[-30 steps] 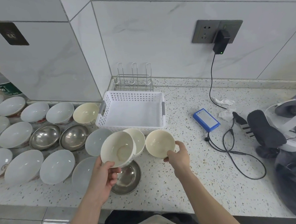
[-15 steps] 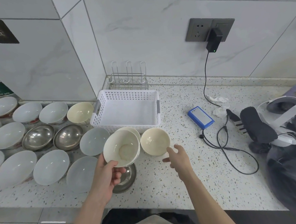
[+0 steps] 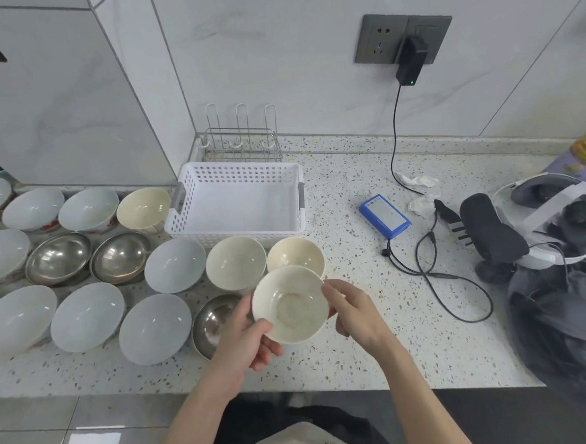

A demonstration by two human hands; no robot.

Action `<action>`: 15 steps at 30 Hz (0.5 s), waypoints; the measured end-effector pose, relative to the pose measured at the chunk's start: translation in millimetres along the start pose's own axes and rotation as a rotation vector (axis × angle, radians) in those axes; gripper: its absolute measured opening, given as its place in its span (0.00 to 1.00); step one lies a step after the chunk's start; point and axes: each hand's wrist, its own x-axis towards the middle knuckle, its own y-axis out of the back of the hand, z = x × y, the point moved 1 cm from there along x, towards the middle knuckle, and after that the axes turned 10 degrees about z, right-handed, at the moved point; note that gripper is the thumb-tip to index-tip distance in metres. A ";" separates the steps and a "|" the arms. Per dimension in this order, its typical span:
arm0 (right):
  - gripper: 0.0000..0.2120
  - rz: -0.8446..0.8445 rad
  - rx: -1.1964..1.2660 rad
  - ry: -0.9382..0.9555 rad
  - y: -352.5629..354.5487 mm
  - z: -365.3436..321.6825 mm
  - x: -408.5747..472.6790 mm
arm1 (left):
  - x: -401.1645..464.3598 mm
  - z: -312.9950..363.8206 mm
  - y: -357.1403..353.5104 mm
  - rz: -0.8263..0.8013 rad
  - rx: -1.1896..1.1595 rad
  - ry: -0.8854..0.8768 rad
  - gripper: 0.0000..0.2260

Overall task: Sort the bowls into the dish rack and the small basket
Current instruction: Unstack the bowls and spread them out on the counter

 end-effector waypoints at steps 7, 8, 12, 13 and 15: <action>0.11 -0.019 -0.117 -0.049 11.2 31.0 -7.4 | -4.7 -18.3 -14.7 -0.099 0.195 0.046 0.23; 0.10 -0.015 -0.135 -0.053 11.1 34.5 -8.6 | -5.0 -20.6 -17.0 -0.099 0.225 0.044 0.23; 0.11 -0.008 -0.160 -0.064 8.1 44.4 -10.9 | -7.9 -28.1 -22.7 -0.093 0.256 0.032 0.29; 0.12 -0.007 -0.159 -0.072 7.3 46.2 -10.6 | -7.8 -29.1 -22.6 -0.085 0.249 0.014 0.31; 0.12 -0.006 -0.165 -0.088 6.0 49.6 -8.9 | -5.6 -30.2 -21.7 -0.074 0.248 -0.047 0.35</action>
